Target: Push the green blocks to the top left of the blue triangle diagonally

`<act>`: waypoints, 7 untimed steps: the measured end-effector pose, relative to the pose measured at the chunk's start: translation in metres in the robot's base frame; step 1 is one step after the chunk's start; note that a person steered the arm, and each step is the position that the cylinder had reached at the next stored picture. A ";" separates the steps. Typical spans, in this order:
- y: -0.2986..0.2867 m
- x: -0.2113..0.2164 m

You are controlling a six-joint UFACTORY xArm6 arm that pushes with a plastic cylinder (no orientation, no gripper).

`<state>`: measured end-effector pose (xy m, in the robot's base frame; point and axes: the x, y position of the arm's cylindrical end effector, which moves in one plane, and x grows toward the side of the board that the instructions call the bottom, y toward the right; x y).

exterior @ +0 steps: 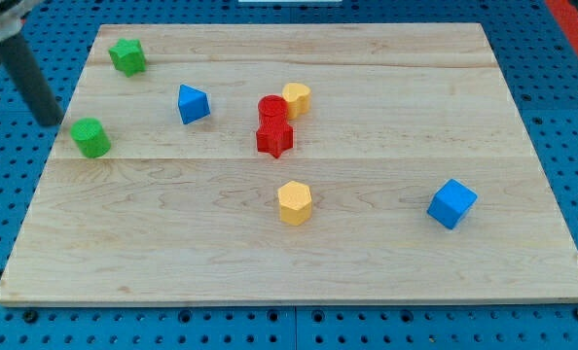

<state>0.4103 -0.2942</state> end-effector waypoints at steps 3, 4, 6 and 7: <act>0.048 -0.004; 0.034 -0.051; 0.052 -0.068; 0.047 -0.076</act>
